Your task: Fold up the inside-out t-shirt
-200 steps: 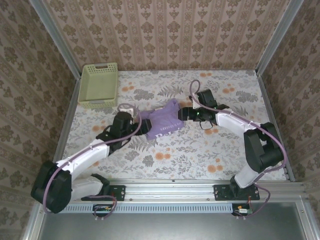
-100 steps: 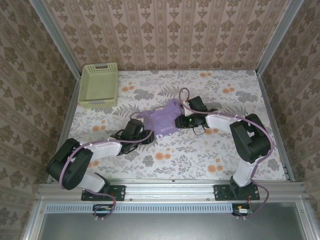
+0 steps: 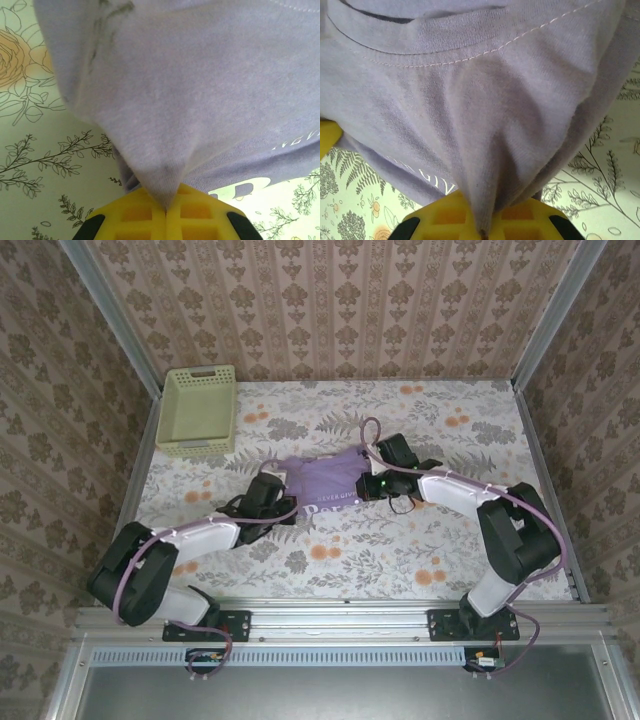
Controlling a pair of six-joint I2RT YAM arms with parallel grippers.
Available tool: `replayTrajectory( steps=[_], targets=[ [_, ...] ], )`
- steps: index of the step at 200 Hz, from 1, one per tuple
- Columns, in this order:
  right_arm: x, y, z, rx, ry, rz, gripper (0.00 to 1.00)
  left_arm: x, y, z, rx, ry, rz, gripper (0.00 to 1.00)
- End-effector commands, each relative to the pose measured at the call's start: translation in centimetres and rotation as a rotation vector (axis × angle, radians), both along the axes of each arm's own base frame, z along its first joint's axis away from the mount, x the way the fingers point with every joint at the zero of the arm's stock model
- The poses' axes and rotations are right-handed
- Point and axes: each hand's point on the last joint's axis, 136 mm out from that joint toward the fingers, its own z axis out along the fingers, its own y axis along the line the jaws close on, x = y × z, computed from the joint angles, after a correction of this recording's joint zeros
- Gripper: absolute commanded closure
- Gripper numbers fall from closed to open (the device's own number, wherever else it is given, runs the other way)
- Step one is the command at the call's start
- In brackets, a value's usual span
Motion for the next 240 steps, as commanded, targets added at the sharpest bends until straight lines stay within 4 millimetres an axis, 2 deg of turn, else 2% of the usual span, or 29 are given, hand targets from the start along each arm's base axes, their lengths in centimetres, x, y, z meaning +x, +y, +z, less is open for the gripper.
replayTrajectory(
  steps=[1, 10, 15, 20, 31, 49, 62, 73, 78, 88, 121, 146, 165, 191, 208, 240],
  targets=[
    [-0.5, -2.9, -0.8, -0.135, 0.021, -0.066, 0.75, 0.0, 1.3, 0.9, 0.050, -0.007, 0.016, 0.89],
    [-0.4, -3.5, -0.5, -0.164, 0.013, -0.083, 0.55, 0.0, 1.3, 1.7, 0.038, -0.013, 0.012, 0.79],
    [-0.3, -3.8, -0.1, -0.178, 0.007, -0.094, 0.49, 0.0, 1.3, 2.2, 0.030, -0.016, 0.010, 0.71],
    [-0.2, -4.1, 0.3, -0.189, 0.000, -0.104, 0.45, 0.0, 1.3, 2.7, 0.022, -0.018, 0.011, 0.63],
    [-0.1, -4.5, 1.7, -0.200, -0.025, -0.117, 0.37, 0.1, 1.6, 3.7, 0.008, -0.019, 0.029, 0.53],
    [0.4, -4.0, 4.1, -0.153, -0.074, -0.125, 0.34, 1.1, 2.6, 5.3, -0.056, -0.011, 0.087, 0.38],
    [0.9, -3.2, 5.1, -0.106, -0.088, -0.125, 0.34, 2.1, 3.1, 5.9, -0.128, 0.001, 0.116, 0.31],
    [1.6, -2.8, 5.2, -0.088, -0.083, -0.141, 0.35, 2.9, 2.9, 5.9, -0.166, 0.017, 0.131, 0.26],
    [1.9, -2.6, 5.1, -0.083, -0.079, -0.151, 0.35, 3.7, 3.5, 5.8, -0.185, 0.024, 0.152, 0.24],
    [2.7, -2.2, 4.5, -0.073, -0.067, -0.169, 0.38, 4.6, 2.8, 5.6, -0.226, 0.037, 0.134, 0.22],
    [4.8, -0.5, 2.1, -0.030, -0.011, -0.191, 0.47, 6.9, -0.5, 3.5, -0.313, 0.119, 0.062, 0.21],
    [5.7, 1.0, -0.1, 0.002, 0.054, -0.187, 0.45, 8.3, -1.5, 1.1, -0.314, 0.168, 0.066, 0.21],
    [6.1, 1.2, -1.8, 0.001, 0.092, -0.204, 0.44, 8.8, -2.5, 0.1, -0.317, 0.194, 0.046, 0.22],
    [6.4, 0.7, -3.6, -0.028, 0.120, -0.227, 0.52, 9.0, -4.0, -0.6, -0.317, 0.212, 0.011, 0.32],
    [6.4, 0.4, -4.4, -0.026, 0.133, -0.237, 0.56, 8.9, -4.2, -0.8, -0.319, 0.213, 0.007, 0.39],
    [6.2, -0.3, -4.8, -0.023, 0.137, -0.252, 0.57, 8.8, -4.5, 0.2, -0.352, 0.189, -0.013, 0.55]
  ],
)
